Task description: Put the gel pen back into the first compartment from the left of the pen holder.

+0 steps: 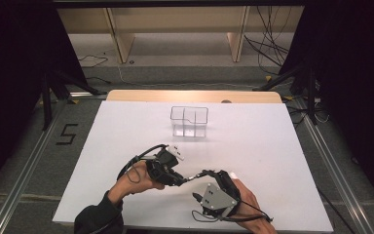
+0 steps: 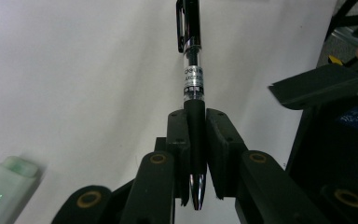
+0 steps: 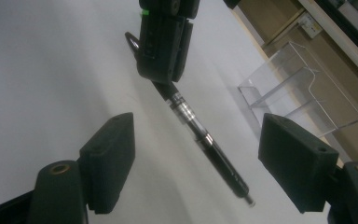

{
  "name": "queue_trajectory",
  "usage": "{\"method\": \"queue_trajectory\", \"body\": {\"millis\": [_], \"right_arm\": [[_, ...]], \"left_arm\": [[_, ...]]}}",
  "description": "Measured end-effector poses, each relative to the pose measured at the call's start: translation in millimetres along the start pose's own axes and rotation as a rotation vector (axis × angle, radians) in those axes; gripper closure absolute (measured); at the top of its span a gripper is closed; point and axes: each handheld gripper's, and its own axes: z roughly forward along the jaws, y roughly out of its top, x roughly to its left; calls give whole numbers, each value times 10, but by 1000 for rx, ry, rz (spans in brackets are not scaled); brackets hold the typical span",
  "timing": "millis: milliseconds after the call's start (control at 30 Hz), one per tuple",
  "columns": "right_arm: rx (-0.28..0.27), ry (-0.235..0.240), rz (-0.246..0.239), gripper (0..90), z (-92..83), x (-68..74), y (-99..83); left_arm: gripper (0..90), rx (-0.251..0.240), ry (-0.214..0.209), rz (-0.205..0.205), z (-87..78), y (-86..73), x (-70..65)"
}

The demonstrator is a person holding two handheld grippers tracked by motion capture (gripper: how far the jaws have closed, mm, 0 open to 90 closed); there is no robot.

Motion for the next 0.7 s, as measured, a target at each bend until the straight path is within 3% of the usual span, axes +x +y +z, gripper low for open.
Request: {"method": "queue_trajectory", "body": {"millis": [433,667,700], "right_arm": [[93,-59,-206,441,170,185,13],[108,-82,-337,543,225,247,9],[116,-86,-324,557,235,271,9]], "left_arm": [[802,36,-22,18,33,16,-69],[802,44,-35,20,30,13,-77],[802,43,-36,20,32,13,-78]]}}
